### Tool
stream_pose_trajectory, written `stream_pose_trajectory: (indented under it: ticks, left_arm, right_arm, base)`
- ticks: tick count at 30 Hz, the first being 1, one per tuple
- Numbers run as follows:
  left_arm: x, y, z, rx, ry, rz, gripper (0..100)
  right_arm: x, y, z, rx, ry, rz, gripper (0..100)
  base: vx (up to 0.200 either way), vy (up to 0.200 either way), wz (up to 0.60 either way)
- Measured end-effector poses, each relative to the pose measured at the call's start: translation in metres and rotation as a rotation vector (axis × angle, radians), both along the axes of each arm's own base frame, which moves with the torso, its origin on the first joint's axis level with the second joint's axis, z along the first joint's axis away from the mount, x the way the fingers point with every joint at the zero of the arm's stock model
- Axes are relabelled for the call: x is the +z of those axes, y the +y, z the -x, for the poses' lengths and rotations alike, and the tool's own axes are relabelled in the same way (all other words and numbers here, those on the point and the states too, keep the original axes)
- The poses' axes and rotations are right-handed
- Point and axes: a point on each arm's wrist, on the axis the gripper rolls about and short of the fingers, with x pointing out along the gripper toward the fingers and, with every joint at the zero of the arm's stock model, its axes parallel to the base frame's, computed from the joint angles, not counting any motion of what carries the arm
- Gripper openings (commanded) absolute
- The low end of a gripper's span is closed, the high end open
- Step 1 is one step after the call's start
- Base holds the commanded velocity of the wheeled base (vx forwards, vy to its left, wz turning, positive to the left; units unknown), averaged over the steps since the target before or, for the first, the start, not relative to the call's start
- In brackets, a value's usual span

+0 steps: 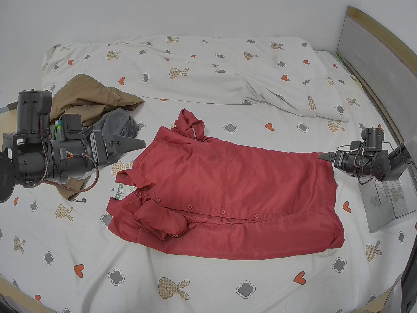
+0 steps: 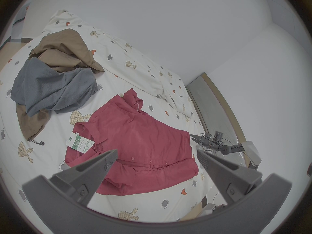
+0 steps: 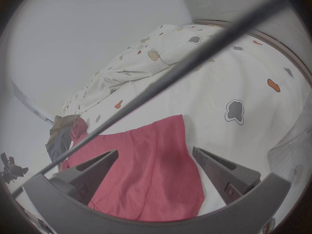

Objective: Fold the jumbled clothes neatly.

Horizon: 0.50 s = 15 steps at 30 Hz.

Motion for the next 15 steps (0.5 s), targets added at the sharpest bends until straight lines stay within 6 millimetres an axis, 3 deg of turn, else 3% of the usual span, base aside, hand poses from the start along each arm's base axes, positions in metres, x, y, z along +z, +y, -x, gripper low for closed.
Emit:
stream_pose_trajectory:
  ticks: [15]
  left_arm:
    - [-0.001,0.000,0.001,0.000,0.004,-0.002,100]
  right_arm:
    - [-0.006,-0.001,-0.023,-0.053,-0.028,0.042,100]
  base:
    - [0.000,0.000,0.00]
